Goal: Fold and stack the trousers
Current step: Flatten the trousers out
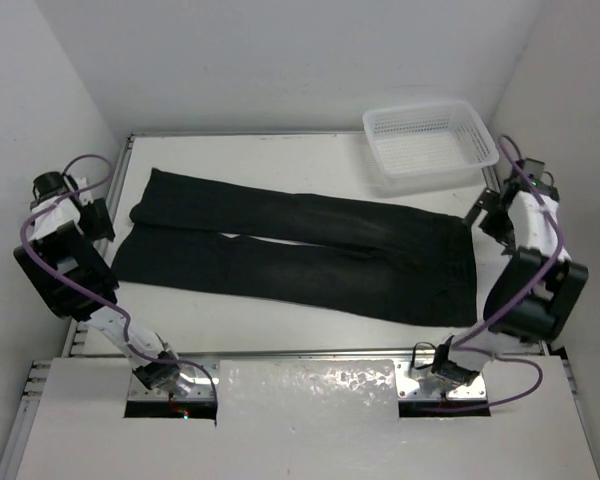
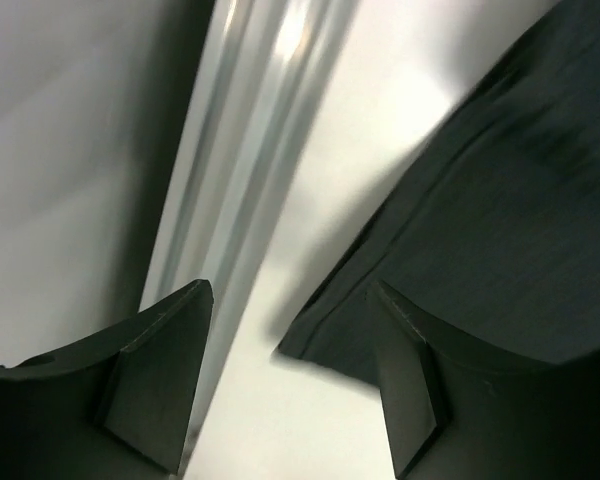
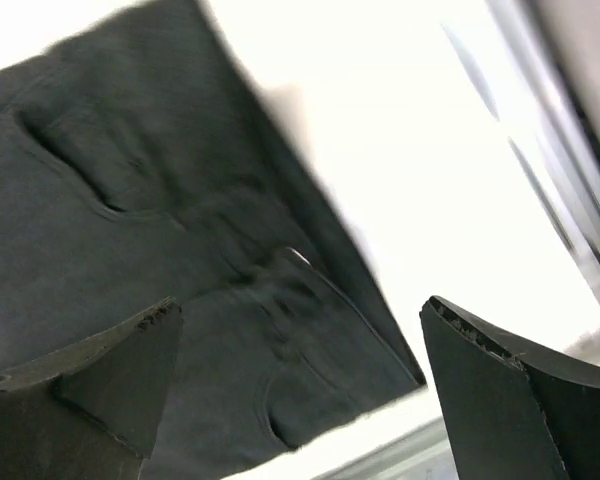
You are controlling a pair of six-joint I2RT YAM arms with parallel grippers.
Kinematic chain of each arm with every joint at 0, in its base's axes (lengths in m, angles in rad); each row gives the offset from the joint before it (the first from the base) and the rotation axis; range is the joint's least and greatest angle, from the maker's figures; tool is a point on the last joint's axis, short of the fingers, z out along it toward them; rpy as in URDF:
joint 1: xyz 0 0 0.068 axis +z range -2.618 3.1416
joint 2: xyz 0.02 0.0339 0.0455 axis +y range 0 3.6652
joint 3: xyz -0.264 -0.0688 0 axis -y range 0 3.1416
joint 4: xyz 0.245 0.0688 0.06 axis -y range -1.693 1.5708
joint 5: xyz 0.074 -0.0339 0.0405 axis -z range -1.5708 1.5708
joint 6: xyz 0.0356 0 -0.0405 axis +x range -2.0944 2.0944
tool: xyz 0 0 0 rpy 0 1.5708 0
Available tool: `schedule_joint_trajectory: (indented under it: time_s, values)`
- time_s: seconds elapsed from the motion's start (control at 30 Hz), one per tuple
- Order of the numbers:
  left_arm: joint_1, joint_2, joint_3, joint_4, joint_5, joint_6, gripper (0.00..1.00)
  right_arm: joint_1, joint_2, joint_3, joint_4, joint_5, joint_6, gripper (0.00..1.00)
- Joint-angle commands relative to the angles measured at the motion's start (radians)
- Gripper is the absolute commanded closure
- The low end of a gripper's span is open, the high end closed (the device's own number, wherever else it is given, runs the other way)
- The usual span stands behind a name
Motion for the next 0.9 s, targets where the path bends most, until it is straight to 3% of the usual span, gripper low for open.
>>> schedule_joint_trajectory:
  time_s: [0.0, 0.07, 0.2, 0.43, 0.57, 0.67, 0.7, 0.77, 0.87]
  values:
    - [0.074, -0.047, -0.096, -0.066, -0.008, 0.099, 0.39, -0.090, -0.189, -0.132, -0.110, 0.055, 0.113, 0.01]
    - [0.112, -0.067, -0.152, -0.051, 0.007, 0.116, 0.38, -0.104, -0.309, -0.277, -0.063, 0.060, 0.142, 0.01]
    - [0.126, -0.078, -0.216, -0.025, 0.085, 0.157, 0.35, -0.107, -0.400, -0.455, -0.005, 0.008, 0.169, 0.02]
    - [0.126, -0.032, -0.276, 0.030, 0.138, 0.161, 0.33, -0.107, -0.405, -0.696, 0.169, -0.114, 0.193, 0.07]
    - [0.124, -0.015, -0.282, 0.052, 0.193, 0.148, 0.35, -0.106, -0.374, -0.736, 0.281, -0.131, 0.195, 0.11]
    - [0.124, -0.008, -0.293, 0.048, 0.250, 0.139, 0.51, -0.107, -0.337, -0.741, 0.299, -0.123, 0.182, 0.18]
    - [0.124, -0.006, -0.298, 0.044, 0.285, 0.142, 0.58, -0.107, -0.329, -0.743, 0.301, -0.123, 0.179, 0.27]
    - [0.124, -0.004, -0.311, 0.035, 0.317, 0.147, 0.98, -0.107, -0.323, -0.752, 0.299, -0.111, 0.178, 0.37]
    - [0.126, -0.023, -0.305, -0.001, 0.304, 0.176, 1.00, -0.110, -0.343, -0.747, 0.272, -0.068, 0.185, 0.64]
